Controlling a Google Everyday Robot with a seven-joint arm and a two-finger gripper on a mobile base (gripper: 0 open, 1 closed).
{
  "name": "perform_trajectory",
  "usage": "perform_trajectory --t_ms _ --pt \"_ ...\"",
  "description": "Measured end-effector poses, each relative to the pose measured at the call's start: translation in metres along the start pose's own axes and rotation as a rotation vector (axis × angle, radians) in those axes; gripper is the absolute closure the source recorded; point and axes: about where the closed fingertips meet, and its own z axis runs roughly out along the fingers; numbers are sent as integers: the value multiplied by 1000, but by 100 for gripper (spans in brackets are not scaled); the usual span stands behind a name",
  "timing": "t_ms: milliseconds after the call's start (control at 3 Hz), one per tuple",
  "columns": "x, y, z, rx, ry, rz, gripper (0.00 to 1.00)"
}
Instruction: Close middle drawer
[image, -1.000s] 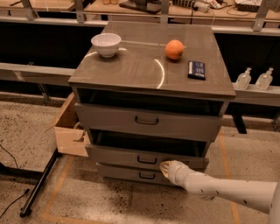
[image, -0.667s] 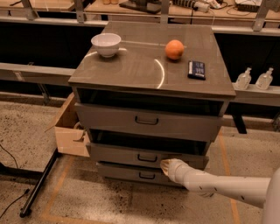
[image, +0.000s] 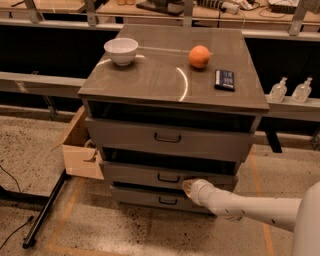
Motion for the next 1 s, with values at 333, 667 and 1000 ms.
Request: perform_trajectory --t_ms 333,667,1000 --pt "0 -4 4 2 2 -13 100" --pt "1 -9 7 3 5 -24 100" --pt "6 -2 -1 -29 5 -11 100"
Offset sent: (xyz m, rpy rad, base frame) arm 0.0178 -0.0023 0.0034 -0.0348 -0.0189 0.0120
